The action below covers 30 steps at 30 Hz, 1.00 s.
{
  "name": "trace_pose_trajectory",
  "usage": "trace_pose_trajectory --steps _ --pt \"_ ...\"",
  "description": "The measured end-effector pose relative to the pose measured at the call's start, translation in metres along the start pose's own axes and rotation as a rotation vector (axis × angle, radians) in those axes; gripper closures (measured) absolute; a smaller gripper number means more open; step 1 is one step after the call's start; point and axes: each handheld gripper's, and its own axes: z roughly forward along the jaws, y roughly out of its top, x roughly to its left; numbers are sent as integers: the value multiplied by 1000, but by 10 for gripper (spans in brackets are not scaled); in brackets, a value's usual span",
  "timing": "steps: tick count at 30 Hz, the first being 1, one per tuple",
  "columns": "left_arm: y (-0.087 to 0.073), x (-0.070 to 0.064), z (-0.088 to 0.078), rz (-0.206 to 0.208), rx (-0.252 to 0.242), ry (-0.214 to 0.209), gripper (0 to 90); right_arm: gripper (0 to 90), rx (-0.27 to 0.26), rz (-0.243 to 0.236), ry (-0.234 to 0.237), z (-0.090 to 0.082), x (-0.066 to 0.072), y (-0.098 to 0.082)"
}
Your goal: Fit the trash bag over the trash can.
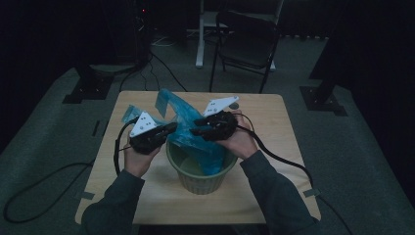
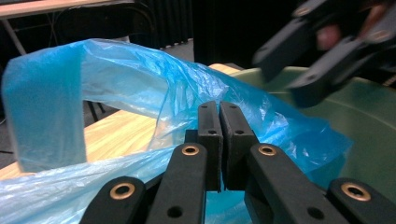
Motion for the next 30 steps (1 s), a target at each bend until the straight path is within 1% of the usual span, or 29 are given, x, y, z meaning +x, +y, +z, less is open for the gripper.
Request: trace_pose_trajectory --steps 3,4,5,6,8,9,10,11,12,13,14,15,16,18,20,22,23,26,28,29,30 --pt "0 -1 0 3 0 -3 880 616 7 -1 -5 2 -1 1" --pt "0 -3 -1 5 -3 -10 880 610 15 0 -11 5 -2 1" --pt "0 -4 -1 4 -3 -12 880 619 22 -4 1 11 -2 2" --pt "0 -4 -1 4 -4 -17 880 669 32 -6 -1 13 -1 3" --pt "-1 -5 -3 5 -8 -19 875 799 55 -25 1 16 0 2" --pt "-1 -5 -3 5 -8 -19 863 799 55 -25 1 16 0 2" --pt "0 -5 -5 5 -11 -14 863 856 66 -34 -8 17 1 1" --pt "0 -4 -6 3 -17 -9 785 900 83 -49 -9 17 4 -2" --pt "1 -4 -7 -1 -20 -3 781 900 86 -54 -13 16 5 -3" --pt "3 1 -11 -13 -35 7 776 900 88 -59 -16 16 6 -4" --pt "3 1 -11 -13 -35 7 768 900 88 -59 -16 16 6 -4" --pt "5 4 -14 -33 -45 16 768 900 88 -64 -16 15 7 -5" --pt "7 6 -16 -43 -51 24 760 900 87 -69 -13 14 8 -6" --pt "11 8 -16 -47 -49 23 739 900 86 -87 -8 14 10 -8" --pt "14 8 -13 -46 -31 12 719 900 89 -96 -10 14 12 -9" --pt "14 8 -13 -46 -31 12 714 900 84 -99 -8 14 12 -9" --pt "17 8 -5 -44 -3 -3 703 900 77 -99 -7 14 13 -8" --pt "17 10 1 -60 21 -28 676 900 72 -102 -8 13 13 -8" --pt "17 10 1 -60 21 -28 665 900 71 -104 -10 13 13 -8" --pt "15 11 6 -67 45 -40 637 900 69 -110 -11 12 14 -8" --pt "14 11 8 -65 47 -38 626 900 70 -111 -13 12 14 -8"
